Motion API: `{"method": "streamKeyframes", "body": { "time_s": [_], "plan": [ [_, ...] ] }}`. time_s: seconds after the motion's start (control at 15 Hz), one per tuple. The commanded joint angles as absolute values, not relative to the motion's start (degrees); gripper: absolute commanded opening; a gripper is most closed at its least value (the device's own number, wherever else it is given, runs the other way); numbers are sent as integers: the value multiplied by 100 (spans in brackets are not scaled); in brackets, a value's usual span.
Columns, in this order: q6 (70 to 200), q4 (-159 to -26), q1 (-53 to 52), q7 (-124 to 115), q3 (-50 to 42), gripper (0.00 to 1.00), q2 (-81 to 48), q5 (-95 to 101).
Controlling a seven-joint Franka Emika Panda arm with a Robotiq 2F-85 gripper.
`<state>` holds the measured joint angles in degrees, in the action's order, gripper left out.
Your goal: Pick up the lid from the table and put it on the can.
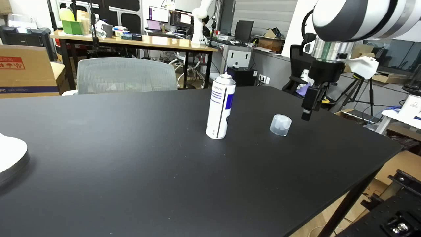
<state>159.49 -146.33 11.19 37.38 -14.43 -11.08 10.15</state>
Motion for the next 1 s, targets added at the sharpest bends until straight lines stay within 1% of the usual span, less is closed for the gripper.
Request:
{"method": "streamKeyframes", "body": {
  "time_s": [0.0, 0.8, 0.87, 0.93],
  "plan": [
    [16236, -14182, 1178, 3204, -1291, 100, -1695, 1154],
    [16063, -13405, 1561, 3130, -465, 100, -2533, 853],
    [16066, -13369, 1589, 3149, -421, 91, -2567, 853],
    [16026, -13346, 1652, 3216, -351, 74, -2575, 839]
  ]
}}
